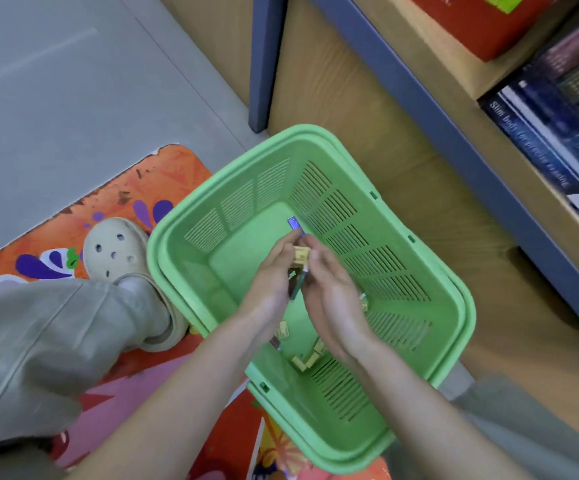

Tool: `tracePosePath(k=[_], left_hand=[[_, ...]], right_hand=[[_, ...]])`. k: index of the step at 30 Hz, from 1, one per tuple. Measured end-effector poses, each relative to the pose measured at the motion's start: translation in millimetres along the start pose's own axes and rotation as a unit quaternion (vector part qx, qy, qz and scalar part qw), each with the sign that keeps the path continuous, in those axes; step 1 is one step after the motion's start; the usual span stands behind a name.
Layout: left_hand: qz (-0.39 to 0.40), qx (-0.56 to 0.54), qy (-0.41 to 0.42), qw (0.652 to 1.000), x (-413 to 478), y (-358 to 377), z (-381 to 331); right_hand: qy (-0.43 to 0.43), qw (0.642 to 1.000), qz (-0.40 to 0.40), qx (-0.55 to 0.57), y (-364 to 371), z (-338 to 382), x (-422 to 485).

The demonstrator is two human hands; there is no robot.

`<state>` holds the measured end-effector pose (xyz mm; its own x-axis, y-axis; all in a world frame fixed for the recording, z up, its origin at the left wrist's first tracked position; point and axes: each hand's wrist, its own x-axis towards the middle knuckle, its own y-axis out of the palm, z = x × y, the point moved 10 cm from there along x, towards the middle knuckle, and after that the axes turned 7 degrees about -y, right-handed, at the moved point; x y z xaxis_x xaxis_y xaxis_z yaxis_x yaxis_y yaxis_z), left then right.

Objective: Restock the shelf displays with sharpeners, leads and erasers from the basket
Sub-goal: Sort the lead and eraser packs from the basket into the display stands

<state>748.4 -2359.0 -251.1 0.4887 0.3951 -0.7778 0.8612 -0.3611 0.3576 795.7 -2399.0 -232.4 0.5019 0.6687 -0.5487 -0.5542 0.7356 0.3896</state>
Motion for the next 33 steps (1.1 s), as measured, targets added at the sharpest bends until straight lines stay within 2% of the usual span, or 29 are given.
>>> tracePosePath(k=[2,3,6,8,10,12,14,16,18,21,23,27,29,33], left_hand=[[0.012,-0.066,-0.029,0.997,-3.7,6.5,6.9],[0.013,-0.065,-0.040,0.997,-6.8,11.0,11.7],[-0.003,0.015,-0.068,0.998,-16.5,28.4,28.0],[0.000,0.019,-0.098,0.995,-18.2,37.8,40.2],[-0.014,0.002,-0.143,0.990,-15.0,41.7,51.6],[-0.032,0.053,-0.172,0.983,-6.0,40.2,57.3],[-0.036,0.140,-0.179,0.973,6.1,35.2,59.7],[-0.033,0.256,-0.140,0.956,28.8,27.5,54.8],[-0.054,0.408,-0.036,0.911,62.9,17.8,36.6],[-0.061,0.607,0.133,0.781,104.6,24.2,6.3],[-0.022,0.687,0.173,0.705,129.9,30.2,7.4],[0.036,0.805,0.173,0.567,171.0,27.0,26.0],[0.039,0.837,0.172,0.518,185.3,21.8,31.7],[0.017,0.853,0.236,0.465,191.8,28.3,34.7]], right_hand=[[-0.022,0.999,-0.019,0.017,-8.1,-3.4,-6.0],[-0.034,0.998,-0.040,0.021,-14.7,-5.5,-7.5],[-0.042,0.988,-0.150,0.024,-42.6,-17.9,-10.3],[-0.002,0.972,-0.222,0.072,-62.6,-36.3,-12.2],[0.077,0.950,-0.252,0.167,-73.3,-59.1,-14.7],[0.135,0.924,-0.265,0.241,-83.9,-71.0,-18.1],[0.155,0.900,-0.287,0.290,-100.0,-72.0,-20.9],[0.164,0.882,-0.305,0.318,-113.6,-67.4,-22.4],[0.167,0.874,-0.315,0.329,-124.1,-64.3,-19.6],[0.170,0.866,-0.330,0.335,-135.4,-61.8,-15.2],[0.169,0.860,-0.335,0.345,-141.1,-60.1,-13.9],[0.185,0.868,-0.330,0.322,-150.7,-63.1,-8.1],[0.192,0.870,-0.334,0.307,-154.9,-65.3,-2.7],[0.211,0.873,-0.344,0.274,-159.1,-74.7,0.4]])
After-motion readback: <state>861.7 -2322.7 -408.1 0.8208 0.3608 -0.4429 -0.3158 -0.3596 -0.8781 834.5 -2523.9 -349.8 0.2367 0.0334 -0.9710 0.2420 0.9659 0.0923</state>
